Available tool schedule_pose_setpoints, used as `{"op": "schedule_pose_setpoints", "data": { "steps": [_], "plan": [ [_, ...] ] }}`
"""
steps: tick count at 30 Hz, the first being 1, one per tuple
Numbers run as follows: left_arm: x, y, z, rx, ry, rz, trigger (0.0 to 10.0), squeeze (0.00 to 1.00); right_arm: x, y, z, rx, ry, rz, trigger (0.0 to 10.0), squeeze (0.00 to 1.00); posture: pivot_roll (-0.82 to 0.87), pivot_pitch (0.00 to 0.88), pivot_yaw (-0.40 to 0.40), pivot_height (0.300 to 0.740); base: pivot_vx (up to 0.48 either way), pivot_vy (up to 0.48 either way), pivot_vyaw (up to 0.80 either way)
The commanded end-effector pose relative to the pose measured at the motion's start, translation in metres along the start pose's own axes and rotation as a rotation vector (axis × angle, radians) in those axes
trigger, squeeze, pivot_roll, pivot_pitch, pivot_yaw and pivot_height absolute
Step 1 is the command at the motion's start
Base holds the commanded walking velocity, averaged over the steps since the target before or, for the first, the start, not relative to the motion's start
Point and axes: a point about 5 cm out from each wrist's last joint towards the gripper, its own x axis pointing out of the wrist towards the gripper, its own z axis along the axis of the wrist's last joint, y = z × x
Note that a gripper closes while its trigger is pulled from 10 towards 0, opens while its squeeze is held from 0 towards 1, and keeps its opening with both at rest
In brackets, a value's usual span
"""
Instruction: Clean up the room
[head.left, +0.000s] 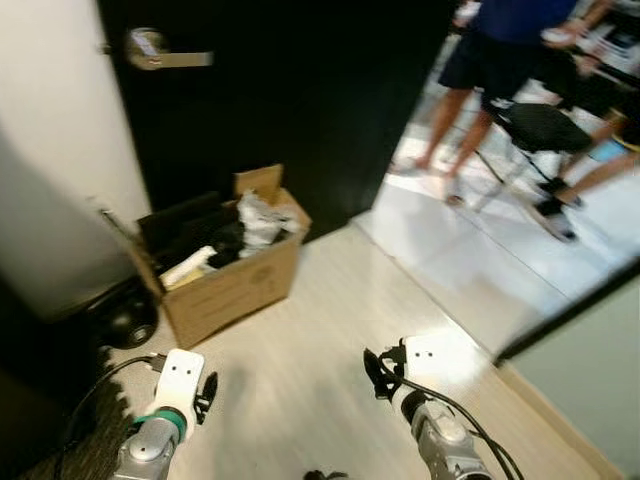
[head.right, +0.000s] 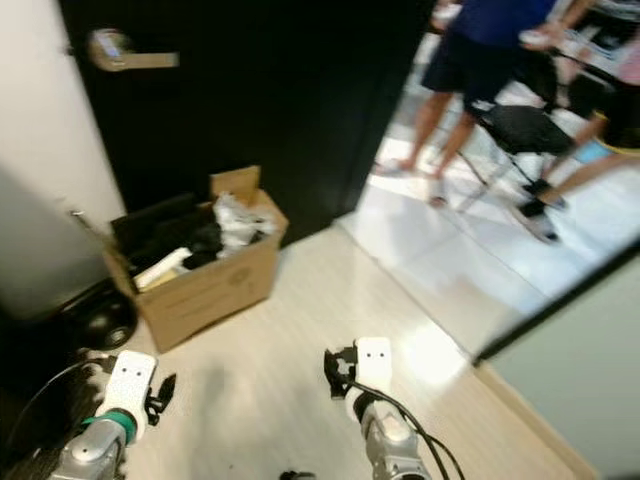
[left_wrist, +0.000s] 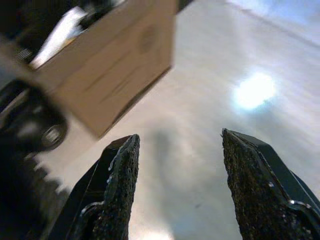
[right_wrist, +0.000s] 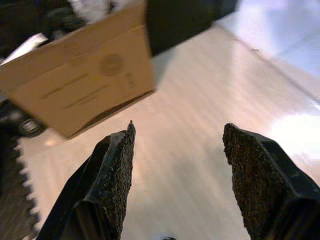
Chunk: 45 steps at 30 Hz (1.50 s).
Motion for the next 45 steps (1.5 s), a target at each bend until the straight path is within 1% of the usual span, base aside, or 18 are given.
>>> {"op": "schedule_pose_setpoints", "data": {
  "steps": [1,8,13,14,18,20,23,27,30,35,37,45],
  "plan": [
    [0.0,-0.001,-0.004,0.0,0.016,-0.009,10.0,0.0,-0.002,-0.004,-0.004,0.015,0.017,-0.02,10.0,0.0,0.11,0.043,-0.046,0.74,0.0,0.0,-0.8],
    [0.0,-0.001,-0.003,0.001,0.016,-0.009,10.0,0.0,-0.002,-0.004,-0.004,0.014,0.017,-0.021,10.0,0.0,0.11,0.04,-0.046,0.74,0.0,0.0,-0.8],
    [0.001,0.0,-0.004,0.019,0.02,-0.014,10.0,0.0,-0.001,-0.004,-0.002,0.013,0.013,-0.024,10.0,0.0,0.11,0.023,-0.035,0.74,0.0,0.0,-0.8],
    [0.002,0.003,-0.005,0.057,0.025,-0.021,10.0,0.0,0.0,-0.003,-0.001,0.022,0.008,-0.031,10.0,0.0,0.11,0.006,-0.009,0.74,0.0,0.0,-0.8],
    [0.002,0.008,-0.005,0.089,0.029,-0.026,10.0,0.0,0.002,-0.001,-0.001,0.035,0.006,-0.039,10.0,0.0,0.11,0.0,0.005,0.74,0.0,0.0,-0.8],
    [0.003,0.009,-0.005,0.092,0.031,-0.026,10.0,0.0,0.002,0.0,-0.001,0.037,0.006,-0.041,10.0,0.0,0.11,0.0,0.005,0.74,0.0,0.0,-0.8],
    [0.007,0.016,0.002,0.11,0.025,-0.024,10.0,0.0,0.001,0.004,-0.004,0.053,0.007,-0.047,10.0,0.0,0.1,0.0,0.032,0.74,0.0,0.0,-0.8],
    [0.008,0.017,0.004,0.112,0.023,-0.022,10.0,0.0,0.001,0.005,-0.005,0.054,0.007,-0.047,10.0,0.0,0.1,0.0,0.032,0.74,0.0,0.0,-0.8],
    [0.01,0.015,0.006,0.105,0.014,-0.022,10.0,0.0,-0.001,0.003,-0.007,0.055,0.008,-0.054,10.0,0.0,0.09,0.0,0.03,0.74,0.0,0.0,-0.8],
    [0.011,0.011,0.006,0.089,0.011,-0.025,10.0,0.0,-0.001,0.0,-0.006,0.03,0.005,-0.061,10.0,0.0,0.09,0.0,0.022,0.74,0.0,0.0,-0.76],
    [0.01,0.009,0.005,0.071,0.01,-0.027,10.0,0.0,-0.001,0.0,-0.004,0.018,0.004,-0.059,10.0,0.0,0.09,0.0,0.02,0.74,-0.304,0.0,0.0],
    [0.008,0.007,0.002,0.048,0.005,-0.024,10.0,0.0,0.002,0.002,-0.001,0.006,0.002,-0.044,10.0,0.0,0.1,0.002,0.002,0.74,-0.417,0.0,0.0]
  ]
}}
